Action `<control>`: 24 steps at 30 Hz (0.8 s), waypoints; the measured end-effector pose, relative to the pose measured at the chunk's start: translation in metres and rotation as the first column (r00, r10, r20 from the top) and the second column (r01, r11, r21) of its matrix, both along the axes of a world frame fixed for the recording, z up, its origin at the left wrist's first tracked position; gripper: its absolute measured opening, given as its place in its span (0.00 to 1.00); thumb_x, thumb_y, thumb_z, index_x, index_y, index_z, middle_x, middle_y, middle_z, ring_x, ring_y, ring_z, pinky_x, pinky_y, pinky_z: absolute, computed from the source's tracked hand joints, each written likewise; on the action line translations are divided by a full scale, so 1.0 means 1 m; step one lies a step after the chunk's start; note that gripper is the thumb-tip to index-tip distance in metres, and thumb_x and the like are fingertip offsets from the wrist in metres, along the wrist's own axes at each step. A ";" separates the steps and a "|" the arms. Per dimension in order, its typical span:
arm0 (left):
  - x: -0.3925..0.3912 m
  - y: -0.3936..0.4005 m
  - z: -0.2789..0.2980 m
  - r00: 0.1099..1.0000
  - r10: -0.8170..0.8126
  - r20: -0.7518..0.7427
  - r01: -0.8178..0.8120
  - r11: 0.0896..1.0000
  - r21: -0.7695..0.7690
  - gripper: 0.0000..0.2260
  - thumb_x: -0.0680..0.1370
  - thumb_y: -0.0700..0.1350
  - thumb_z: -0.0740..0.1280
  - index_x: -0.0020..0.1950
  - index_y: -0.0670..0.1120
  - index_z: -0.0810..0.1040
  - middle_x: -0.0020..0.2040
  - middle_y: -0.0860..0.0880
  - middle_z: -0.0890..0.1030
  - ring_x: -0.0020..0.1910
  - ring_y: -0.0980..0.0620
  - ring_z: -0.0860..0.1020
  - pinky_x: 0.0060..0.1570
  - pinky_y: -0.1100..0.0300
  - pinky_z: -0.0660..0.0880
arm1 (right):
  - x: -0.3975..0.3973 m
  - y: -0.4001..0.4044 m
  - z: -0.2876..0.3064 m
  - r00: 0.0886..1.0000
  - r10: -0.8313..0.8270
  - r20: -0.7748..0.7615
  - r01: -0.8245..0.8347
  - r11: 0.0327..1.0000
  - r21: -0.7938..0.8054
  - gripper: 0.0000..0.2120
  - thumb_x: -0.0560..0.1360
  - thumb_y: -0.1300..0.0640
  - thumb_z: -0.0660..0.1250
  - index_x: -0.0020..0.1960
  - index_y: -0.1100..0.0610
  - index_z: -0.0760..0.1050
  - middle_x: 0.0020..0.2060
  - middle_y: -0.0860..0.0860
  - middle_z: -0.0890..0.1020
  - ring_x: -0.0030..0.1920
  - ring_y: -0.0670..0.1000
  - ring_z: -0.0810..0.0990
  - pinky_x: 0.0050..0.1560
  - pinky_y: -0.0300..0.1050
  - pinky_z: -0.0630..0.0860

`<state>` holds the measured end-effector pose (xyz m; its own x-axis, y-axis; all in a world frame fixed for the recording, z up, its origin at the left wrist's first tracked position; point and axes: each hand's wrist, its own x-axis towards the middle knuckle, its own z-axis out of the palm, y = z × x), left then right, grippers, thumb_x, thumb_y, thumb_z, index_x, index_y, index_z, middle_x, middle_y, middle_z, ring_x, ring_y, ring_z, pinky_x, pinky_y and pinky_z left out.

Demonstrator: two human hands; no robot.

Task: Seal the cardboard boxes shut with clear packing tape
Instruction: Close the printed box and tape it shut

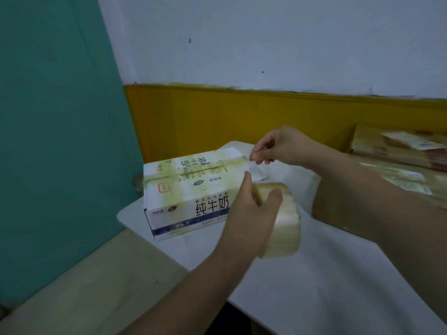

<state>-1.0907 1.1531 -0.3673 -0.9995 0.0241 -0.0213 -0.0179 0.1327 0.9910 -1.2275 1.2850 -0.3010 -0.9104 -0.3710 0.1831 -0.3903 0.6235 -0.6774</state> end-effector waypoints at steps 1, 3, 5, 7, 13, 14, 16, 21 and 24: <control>-0.005 0.008 -0.005 1.000 0.024 -0.007 -0.024 0.999 0.046 0.39 0.67 0.67 0.67 0.75 0.73 0.54 0.73 0.57 0.72 0.68 0.45 0.76 0.67 0.44 0.73 | -0.009 -0.002 -0.003 1.000 0.015 0.004 -0.015 1.000 0.025 0.03 0.73 0.56 0.76 0.45 0.55 0.86 0.38 0.48 0.87 0.37 0.41 0.81 0.40 0.34 0.79; -0.018 0.017 -0.016 0.997 0.050 0.054 -0.056 0.991 0.119 0.33 0.64 0.69 0.66 0.67 0.80 0.57 0.71 0.52 0.77 0.64 0.42 0.80 0.63 0.42 0.76 | -0.024 -0.001 -0.010 1.000 0.027 0.000 -0.027 0.998 0.050 0.02 0.72 0.57 0.76 0.45 0.55 0.86 0.37 0.49 0.86 0.37 0.41 0.81 0.39 0.33 0.78; -0.026 0.022 -0.024 0.993 0.055 0.107 -0.072 0.983 0.166 0.30 0.65 0.69 0.66 0.62 0.86 0.57 0.69 0.48 0.78 0.62 0.41 0.80 0.61 0.42 0.78 | -0.039 0.002 -0.017 1.000 -0.006 -0.006 0.006 0.999 0.049 0.02 0.72 0.57 0.76 0.44 0.54 0.86 0.38 0.49 0.86 0.38 0.42 0.82 0.39 0.34 0.78; -0.026 0.028 -0.026 0.991 0.045 0.127 -0.072 0.975 0.210 0.26 0.68 0.68 0.66 0.59 0.88 0.58 0.70 0.49 0.76 0.63 0.44 0.79 0.61 0.46 0.78 | -0.051 0.001 -0.025 0.999 0.038 0.014 -0.039 0.992 0.122 0.02 0.72 0.57 0.76 0.45 0.53 0.86 0.39 0.49 0.87 0.43 0.47 0.83 0.44 0.38 0.80; -0.037 0.038 -0.034 0.995 0.088 0.035 -0.093 0.980 0.178 0.32 0.64 0.72 0.61 0.68 0.79 0.63 0.74 0.59 0.71 0.70 0.48 0.74 0.68 0.45 0.73 | -0.068 -0.002 -0.039 0.997 0.077 -0.023 -0.074 0.989 0.127 0.03 0.72 0.57 0.77 0.45 0.53 0.86 0.41 0.44 0.86 0.44 0.42 0.82 0.45 0.34 0.77; -0.038 0.038 -0.034 0.996 0.088 0.032 -0.092 0.979 0.182 0.31 0.64 0.72 0.61 0.68 0.78 0.64 0.74 0.60 0.71 0.70 0.48 0.74 0.68 0.45 0.73 | -0.070 -0.001 -0.042 0.996 0.078 -0.036 -0.074 0.990 0.120 0.03 0.71 0.57 0.77 0.44 0.52 0.86 0.41 0.43 0.86 0.43 0.40 0.81 0.44 0.32 0.76; -0.040 0.037 -0.036 0.997 0.067 0.026 -0.071 0.980 0.183 0.25 0.64 0.73 0.62 0.62 0.81 0.65 0.74 0.60 0.71 0.70 0.47 0.74 0.68 0.45 0.73 | -0.072 0.001 -0.051 0.991 0.111 -0.074 -0.103 0.989 0.107 0.03 0.70 0.57 0.78 0.44 0.51 0.86 0.41 0.43 0.84 0.42 0.39 0.80 0.42 0.29 0.73; -0.036 0.040 -0.037 0.997 0.067 -0.035 -0.061 0.986 0.152 0.28 0.68 0.70 0.63 0.69 0.75 0.66 0.75 0.62 0.68 0.73 0.53 0.70 0.71 0.47 0.71 | -0.074 0.007 -0.067 0.959 0.131 -0.251 -0.074 0.972 0.224 0.20 0.72 0.50 0.76 0.63 0.51 0.79 0.51 0.46 0.75 0.44 0.42 0.71 0.44 0.34 0.66; -0.035 0.038 -0.038 0.998 0.054 -0.039 -0.047 0.986 0.161 0.28 0.74 0.66 0.64 0.74 0.69 0.65 0.75 0.64 0.66 0.73 0.56 0.68 0.72 0.48 0.69 | -0.067 0.004 -0.060 0.912 0.138 -0.385 0.012 0.932 0.363 0.27 0.72 0.46 0.74 0.69 0.50 0.74 0.56 0.48 0.74 0.52 0.49 0.70 0.51 0.44 0.68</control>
